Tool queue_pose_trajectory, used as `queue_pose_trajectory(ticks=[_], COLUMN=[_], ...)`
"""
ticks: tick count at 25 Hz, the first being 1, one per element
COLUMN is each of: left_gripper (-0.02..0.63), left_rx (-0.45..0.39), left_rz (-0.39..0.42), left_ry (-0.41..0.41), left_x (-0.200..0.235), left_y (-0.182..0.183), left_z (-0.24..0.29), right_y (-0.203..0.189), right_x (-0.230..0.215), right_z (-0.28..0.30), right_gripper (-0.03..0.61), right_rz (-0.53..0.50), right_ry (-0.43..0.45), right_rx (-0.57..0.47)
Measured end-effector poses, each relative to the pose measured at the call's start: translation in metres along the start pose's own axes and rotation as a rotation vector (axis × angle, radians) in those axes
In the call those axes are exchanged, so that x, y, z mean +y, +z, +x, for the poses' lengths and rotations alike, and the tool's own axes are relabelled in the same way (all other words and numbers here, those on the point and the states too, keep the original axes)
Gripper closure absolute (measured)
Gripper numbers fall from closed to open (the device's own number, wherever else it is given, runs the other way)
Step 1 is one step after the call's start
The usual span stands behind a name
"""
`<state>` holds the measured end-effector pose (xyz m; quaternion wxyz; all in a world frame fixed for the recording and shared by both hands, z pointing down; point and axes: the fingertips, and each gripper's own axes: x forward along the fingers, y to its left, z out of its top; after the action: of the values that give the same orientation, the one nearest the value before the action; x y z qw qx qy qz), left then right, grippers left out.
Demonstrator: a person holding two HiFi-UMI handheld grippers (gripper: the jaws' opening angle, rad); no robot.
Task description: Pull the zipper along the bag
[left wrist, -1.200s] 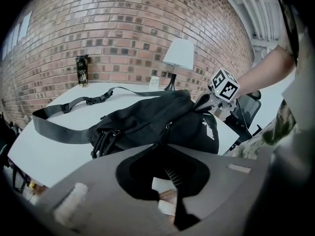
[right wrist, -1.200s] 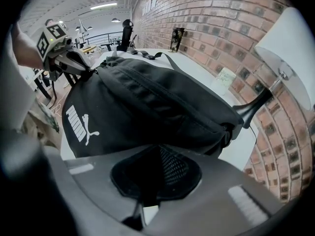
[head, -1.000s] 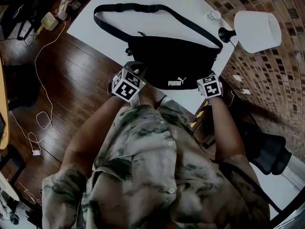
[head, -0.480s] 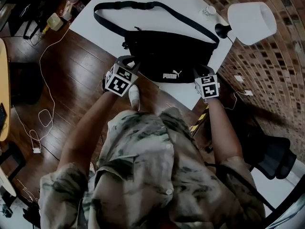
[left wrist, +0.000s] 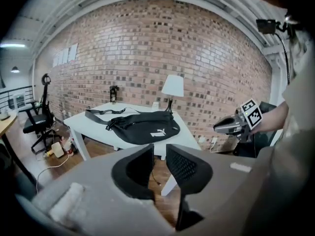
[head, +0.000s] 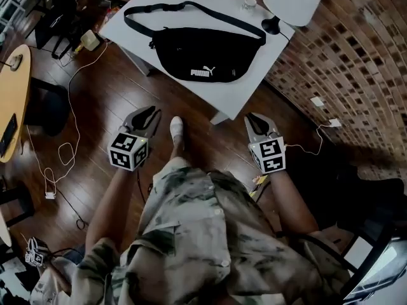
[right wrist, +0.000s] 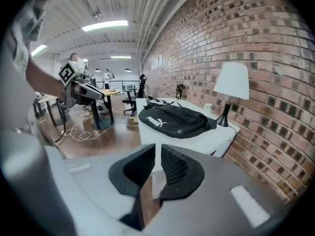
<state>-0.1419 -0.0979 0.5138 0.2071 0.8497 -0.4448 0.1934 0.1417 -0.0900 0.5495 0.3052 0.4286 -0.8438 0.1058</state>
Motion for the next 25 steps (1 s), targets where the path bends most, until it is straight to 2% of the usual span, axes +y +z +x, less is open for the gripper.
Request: queue_pose_trajectory(ticks=[3,7,10,14,19,25], left_gripper=[0.534,0.538,0.541,0.543,0.542,0.543], left_rx=[-0.037,-0.04,-0.081,-0.13,-0.209,-0.24], left_rz=[-0.03,-0.01,0.013,0.049,0.058,0.019], left_ry=[0.012,-0.031,-0.06,-0.12,-0.193,-0.257], left_x=[-0.061,-0.133,-0.168,-0.21,-0.246,-0.258], left_y=[-0.01,-0.014,-0.004,0.001,-0.007,-0.061], left_z=[-0.055,-0.114,-0.143,-0.173,-0.233,-0.327], right_y=[-0.012,-0.02,-0.021,-0.017,-0.006,0.007], right_x=[0.037,0.081,0.099,0.127,0.184,0.287], right_z=[-0.059,-0.139,-0.182,-0.229,-0.275,-0.324], right_gripper=[0.538,0.549,0.554,0.554,0.554,0.553], right_rz=[-0.022,-0.024,-0.034,0.001,-0.024,-0.015], right_ry=[0.069,0.135,0.137,0.121,0.095,0.069], right_rx=[-0.045,-0.1,-0.147,-0.215,-0.276,-0.312])
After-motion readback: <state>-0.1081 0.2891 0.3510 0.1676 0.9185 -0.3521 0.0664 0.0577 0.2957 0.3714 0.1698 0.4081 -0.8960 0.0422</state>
